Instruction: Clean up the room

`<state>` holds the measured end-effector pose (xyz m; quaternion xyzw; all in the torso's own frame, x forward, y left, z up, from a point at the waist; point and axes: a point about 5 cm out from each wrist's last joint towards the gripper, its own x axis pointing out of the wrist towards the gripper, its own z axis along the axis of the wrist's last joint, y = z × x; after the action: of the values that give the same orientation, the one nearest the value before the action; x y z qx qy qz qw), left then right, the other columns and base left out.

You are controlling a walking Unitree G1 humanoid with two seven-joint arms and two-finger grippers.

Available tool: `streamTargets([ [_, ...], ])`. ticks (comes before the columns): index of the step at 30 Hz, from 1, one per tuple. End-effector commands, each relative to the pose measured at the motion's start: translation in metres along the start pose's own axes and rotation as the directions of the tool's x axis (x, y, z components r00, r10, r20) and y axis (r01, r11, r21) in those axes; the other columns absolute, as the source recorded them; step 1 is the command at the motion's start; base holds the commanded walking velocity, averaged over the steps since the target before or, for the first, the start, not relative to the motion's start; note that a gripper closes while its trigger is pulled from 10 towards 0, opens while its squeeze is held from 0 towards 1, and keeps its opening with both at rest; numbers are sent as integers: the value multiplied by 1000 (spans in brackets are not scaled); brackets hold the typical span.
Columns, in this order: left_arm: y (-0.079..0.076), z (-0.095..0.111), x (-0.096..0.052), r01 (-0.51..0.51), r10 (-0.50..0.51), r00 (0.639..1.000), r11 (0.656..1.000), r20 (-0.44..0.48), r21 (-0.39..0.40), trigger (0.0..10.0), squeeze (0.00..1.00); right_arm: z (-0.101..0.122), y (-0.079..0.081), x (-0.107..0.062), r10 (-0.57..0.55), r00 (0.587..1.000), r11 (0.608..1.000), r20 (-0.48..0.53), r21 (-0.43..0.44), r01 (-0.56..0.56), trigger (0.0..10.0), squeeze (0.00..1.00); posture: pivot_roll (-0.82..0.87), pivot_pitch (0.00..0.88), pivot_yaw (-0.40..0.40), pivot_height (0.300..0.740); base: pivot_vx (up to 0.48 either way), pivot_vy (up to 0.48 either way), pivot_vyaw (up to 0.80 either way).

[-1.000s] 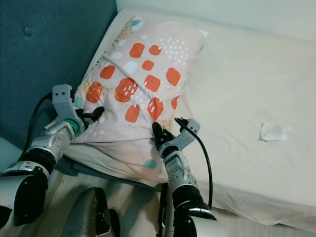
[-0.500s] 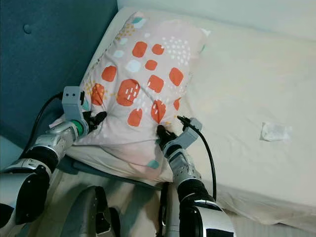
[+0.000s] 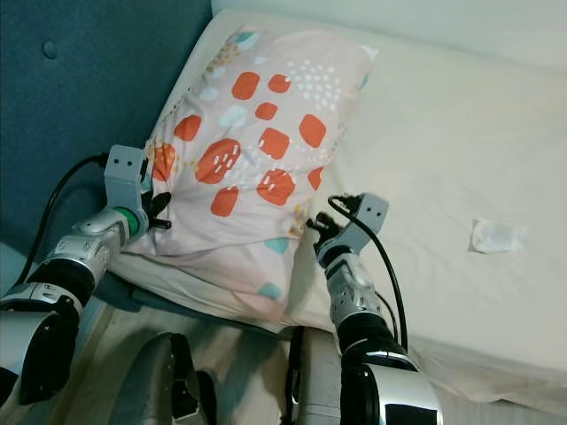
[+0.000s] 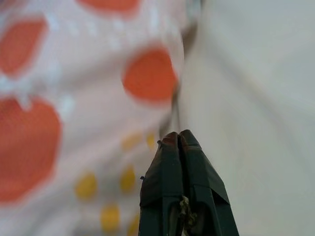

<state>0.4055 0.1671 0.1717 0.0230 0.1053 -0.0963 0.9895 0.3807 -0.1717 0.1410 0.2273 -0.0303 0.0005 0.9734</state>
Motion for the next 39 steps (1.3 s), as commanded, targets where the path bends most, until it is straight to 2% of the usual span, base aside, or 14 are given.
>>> streamTargets([
  [1, -9, -8, -1, 58, -58, 998, 998, -31, -21, 0, 0, -4, -11, -7, -43, 999, 999, 7, -12, 43, 0, 0, -32, 289, 41, 610, 0, 0, 0],
  [5, -26, -6, -6, 208, -207, 977, 978, -46, 16, 0, 0, -4, -14, -12, -55, 998, 998, 30, -37, 56, 0, 0, -34, 286, 43, 610, 0, 0, 0],
  [6, -37, -8, -13, 293, -289, 955, 955, -68, 56, 0, 0, -5, -15, -15, -61, 997, 996, 41, -67, 63, 10000, 0, -32, 286, 45, 610, 0, 0, 0],
  [14, -43, -13, -32, 357, -346, 934, 889, -88, 288, 0, 0, -3, -12, -21, -54, 995, 990, 85, -123, 64, 10000, 0, -34, 283, 48, 610, 0, 0, 0],
  [17, -30, -12, -29, 255, -245, 967, 890, -74, 378, 0, 0, -4, -10, -25, -41, 995, 989, 93, -139, 54, 10000, 0, -27, 280, 47, 610, 0, 0, 0],
  [19, -13, -17, -20, 73, -54, 997, 899, -56, 431, 0, 0, -7, -8, -29, -32, 996, 988, 87, -150, 45, 10000, 0, -36, 273, 48, 610, 0, 0, 0],
  [22, -11, -18, -19, 28, -6, 999, 901, -53, 432, 0, 0, -8, -7, -30, -30, 996, 987, 85, -153, 42, 10000, 0, -37, 272, 47, 610, 0, 0, 0],
  [23, -11, -17, -18, -21, 33, 999, 891, -17, 454, 10000, 0, -8, -5, -31, -16, 996, 988, 88, -154, 30, 10000, 0, -39, 270, 46, 610, 0, 0, 0],
  [26, -6, -11, -15, -226, 192, 974, 814, 120, 535, 10000, 0, -5, 6, -32, 42, 993, 986, 111, -163, -23, 10000, 0, -52, 265, 49, 610, 0, 0, 0],
  [29, -6, -12, -14, -239, 207, 971, 770, 122, 591, 10000, 0, -5, 10, -33, 58, 992, 985, 112, -168, -39, 10000, 0, -58, 264, 52, 610, 0, 0, 0],
  [34, -14, -21, -15, -83, 95, 995, 819, 8, 567, 10000, 0, -6, 8, -36, 59, 993, 984, 105, -173, -40, 10000, 0, -50, 259, 55, 610, 0, 0, 0],
  [35, -20, -28, -18, 58, -25, 997, 873, -75, 484, 10000, 333, -7, 6, -38, 52, 994, 983, 98, -178, -34, 10000, 0, -44, 254, 56, 610, 0, 0, 0],
  [36, -21, -28, -23, 110, -78, 993, 889, -90, 445, 10000, 1000, -8, 4, -39, 46, 994, 983, 95, -179, -28, 10000, 0, -37, 249, 58, 610, 0, 0, 0],
  [39, -21, -28, -27, 140, -111, 989, 895, -94, 424, 10000, 1000, -8, 3, -40, 41, 995, 983, 93, -180, -24, 10000, 0, -36, 248, 58, 610, 0, 0, 0],
])
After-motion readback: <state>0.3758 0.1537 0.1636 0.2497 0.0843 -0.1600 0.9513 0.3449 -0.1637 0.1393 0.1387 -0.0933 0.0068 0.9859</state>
